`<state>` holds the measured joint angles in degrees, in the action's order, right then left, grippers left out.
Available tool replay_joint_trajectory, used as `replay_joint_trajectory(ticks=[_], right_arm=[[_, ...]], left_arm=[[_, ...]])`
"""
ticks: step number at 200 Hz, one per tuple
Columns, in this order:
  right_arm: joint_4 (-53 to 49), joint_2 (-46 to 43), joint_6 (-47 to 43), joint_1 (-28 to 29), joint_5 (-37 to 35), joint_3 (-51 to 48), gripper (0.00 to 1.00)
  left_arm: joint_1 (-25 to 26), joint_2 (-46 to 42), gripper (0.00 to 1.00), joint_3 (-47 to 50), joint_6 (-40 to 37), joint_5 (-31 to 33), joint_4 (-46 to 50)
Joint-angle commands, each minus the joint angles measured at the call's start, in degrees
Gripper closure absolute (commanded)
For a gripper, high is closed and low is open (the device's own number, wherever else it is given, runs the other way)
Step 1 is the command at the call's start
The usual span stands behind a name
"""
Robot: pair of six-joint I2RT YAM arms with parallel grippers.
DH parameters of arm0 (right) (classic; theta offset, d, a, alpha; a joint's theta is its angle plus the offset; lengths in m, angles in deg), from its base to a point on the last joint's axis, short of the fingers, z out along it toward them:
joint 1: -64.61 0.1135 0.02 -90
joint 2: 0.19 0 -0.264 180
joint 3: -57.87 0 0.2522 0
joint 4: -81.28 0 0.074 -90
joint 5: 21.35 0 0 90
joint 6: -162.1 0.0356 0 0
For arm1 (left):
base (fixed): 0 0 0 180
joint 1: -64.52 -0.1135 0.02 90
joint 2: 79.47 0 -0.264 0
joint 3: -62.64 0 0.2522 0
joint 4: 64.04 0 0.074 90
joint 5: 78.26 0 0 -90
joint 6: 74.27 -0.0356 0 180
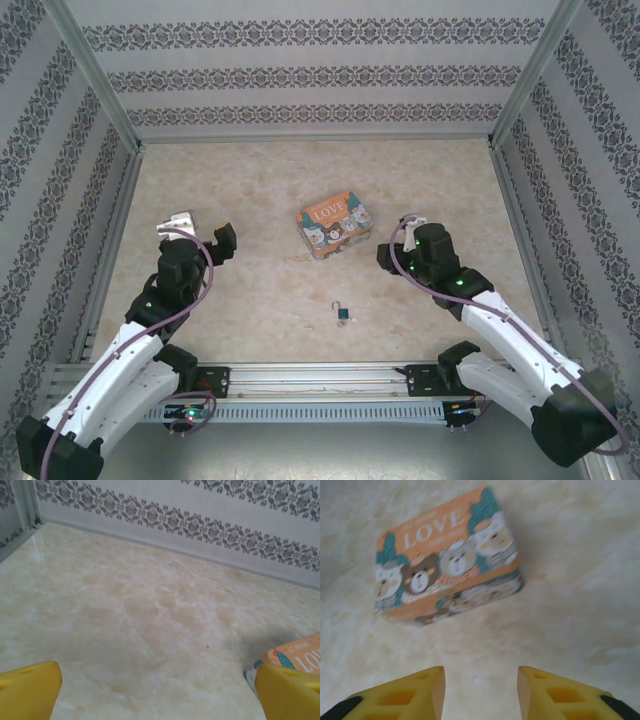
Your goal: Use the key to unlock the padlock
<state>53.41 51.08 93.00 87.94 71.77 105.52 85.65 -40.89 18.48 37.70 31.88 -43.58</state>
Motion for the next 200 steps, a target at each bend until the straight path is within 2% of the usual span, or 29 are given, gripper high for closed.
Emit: replay_joint_trajectory(ticks=[1,39,67,89,129,200], right_arm=[[2.0,-2.7,-6.1,-4.0,-3.6,-1.0,0.52],[6.6,-6.1,-9.2,-12.5,-4.8,-4.7,0.41],[15.6,-7.3,-11.2,-17.3,-5.8,-9.8,0.18],[23.2,-5.7,-12.3,-18.7,-8.1,-13.1,0.01],[32.7,1.1,-15.2,-19.7,-8.5,-13.9,0.02],[46.4,9.9,-19.3,-20.3,-8.6,-17.6,0.02]], left_arm=[[-1.0,0.0,0.01,-1.5,-4.5,3.7,-3.7],[-1.3,0.6,0.01,0.4,-11.0,6.3,-9.8],[-1.3,2.7,0.01,3.4,-16.6,8.4,-17.6],[-1.5,5.0,0.01,6.1,-19.3,11.6,-24.1],[-2.3,10.3,0.01,7.9,-21.8,15.1,-31.0],[-4.7,16.7,0.01,8.4,-22.5,10.9,-34.6]])
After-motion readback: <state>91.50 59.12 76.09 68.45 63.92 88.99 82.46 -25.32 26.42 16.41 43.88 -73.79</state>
